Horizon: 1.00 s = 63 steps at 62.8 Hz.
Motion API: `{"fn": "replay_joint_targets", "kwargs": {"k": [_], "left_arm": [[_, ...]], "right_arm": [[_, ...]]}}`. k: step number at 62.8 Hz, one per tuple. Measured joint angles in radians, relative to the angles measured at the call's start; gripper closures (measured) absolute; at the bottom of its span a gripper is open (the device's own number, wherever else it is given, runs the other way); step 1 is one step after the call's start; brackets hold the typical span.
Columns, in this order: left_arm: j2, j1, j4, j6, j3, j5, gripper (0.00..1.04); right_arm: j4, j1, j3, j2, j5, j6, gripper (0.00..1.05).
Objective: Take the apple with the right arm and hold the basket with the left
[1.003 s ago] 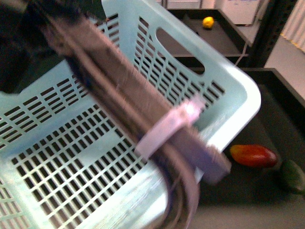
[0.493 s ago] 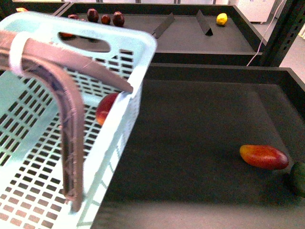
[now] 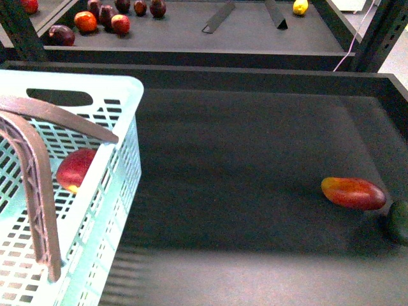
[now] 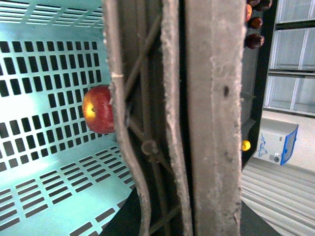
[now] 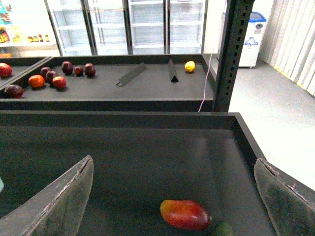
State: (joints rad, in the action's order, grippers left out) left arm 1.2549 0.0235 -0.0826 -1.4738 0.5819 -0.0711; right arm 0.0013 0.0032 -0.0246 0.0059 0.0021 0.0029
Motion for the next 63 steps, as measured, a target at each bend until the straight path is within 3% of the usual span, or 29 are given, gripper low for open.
{"fn": "replay_joint_targets", "kwargs": {"k": [16, 55, 63], "left_arm": [[0.111, -0.006, -0.031, -0.015, 0.091, -0.024, 0.89], [0.288, 0.016, -0.095, -0.022, 0.065, -0.079, 0.89], [0.29, 0.026, -0.094, -0.005, 0.061, -0.089, 0.65]], "right_arm": [[0.0, 0.0, 0.0, 0.0, 0.0, 0.0, 0.09], [0.0, 0.0, 0.0, 0.0, 0.0, 0.0, 0.09], [0.0, 0.0, 0.0, 0.0, 0.0, 0.0, 0.09]]}}
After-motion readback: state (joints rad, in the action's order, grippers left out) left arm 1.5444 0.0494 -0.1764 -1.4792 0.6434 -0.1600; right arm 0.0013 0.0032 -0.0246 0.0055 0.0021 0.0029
